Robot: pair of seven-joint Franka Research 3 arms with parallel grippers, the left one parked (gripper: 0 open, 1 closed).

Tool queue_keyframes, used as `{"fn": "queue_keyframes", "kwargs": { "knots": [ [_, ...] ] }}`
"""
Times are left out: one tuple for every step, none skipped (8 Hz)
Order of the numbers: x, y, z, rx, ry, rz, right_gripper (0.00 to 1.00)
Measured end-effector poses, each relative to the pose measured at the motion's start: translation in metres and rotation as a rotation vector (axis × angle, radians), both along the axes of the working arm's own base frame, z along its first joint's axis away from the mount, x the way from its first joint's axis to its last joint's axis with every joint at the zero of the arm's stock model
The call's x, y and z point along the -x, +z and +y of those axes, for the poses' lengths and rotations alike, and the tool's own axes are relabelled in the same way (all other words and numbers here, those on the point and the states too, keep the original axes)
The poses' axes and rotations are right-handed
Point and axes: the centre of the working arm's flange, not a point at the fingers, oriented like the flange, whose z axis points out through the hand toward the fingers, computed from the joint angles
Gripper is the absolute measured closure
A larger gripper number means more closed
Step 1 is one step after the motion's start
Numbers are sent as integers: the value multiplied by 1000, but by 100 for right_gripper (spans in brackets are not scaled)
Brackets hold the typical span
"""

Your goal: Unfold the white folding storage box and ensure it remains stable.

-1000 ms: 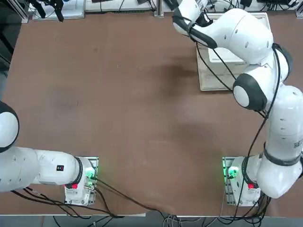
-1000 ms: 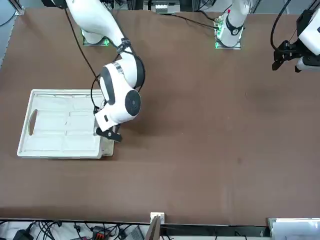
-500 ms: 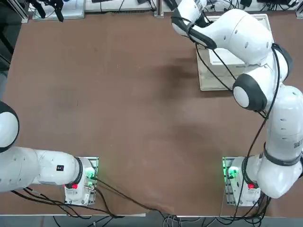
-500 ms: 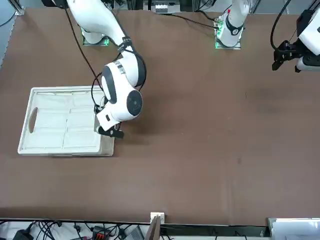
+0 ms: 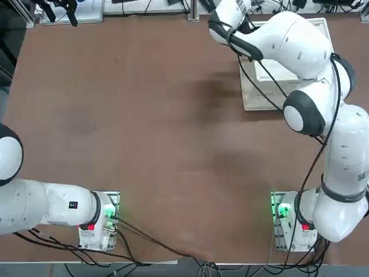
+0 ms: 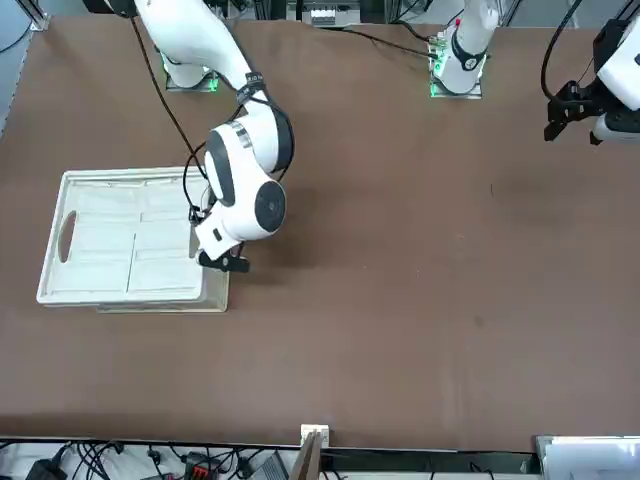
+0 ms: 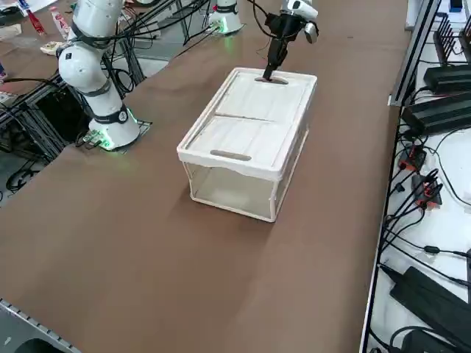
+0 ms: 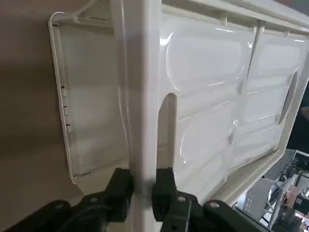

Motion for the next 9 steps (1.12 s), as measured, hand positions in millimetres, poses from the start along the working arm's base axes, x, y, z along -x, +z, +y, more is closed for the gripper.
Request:
{"fn": "queue_keyframes", "kwargs": {
  "knots": [
    [0,0,0,0,1,2,74],
    [1,0,1,2,2,4,74],
    [2,0,1,6,1,11,74],
    [4,-1,2,12,2,21,74],
    [6,-2,2,16,2,28,74],
    [6,-2,2,19,2,32,74],
    [7,-3,3,21,1,34,74],
    [7,-3,3,22,1,36,73],
    [8,-3,3,22,4,41,71]
  ]
}}
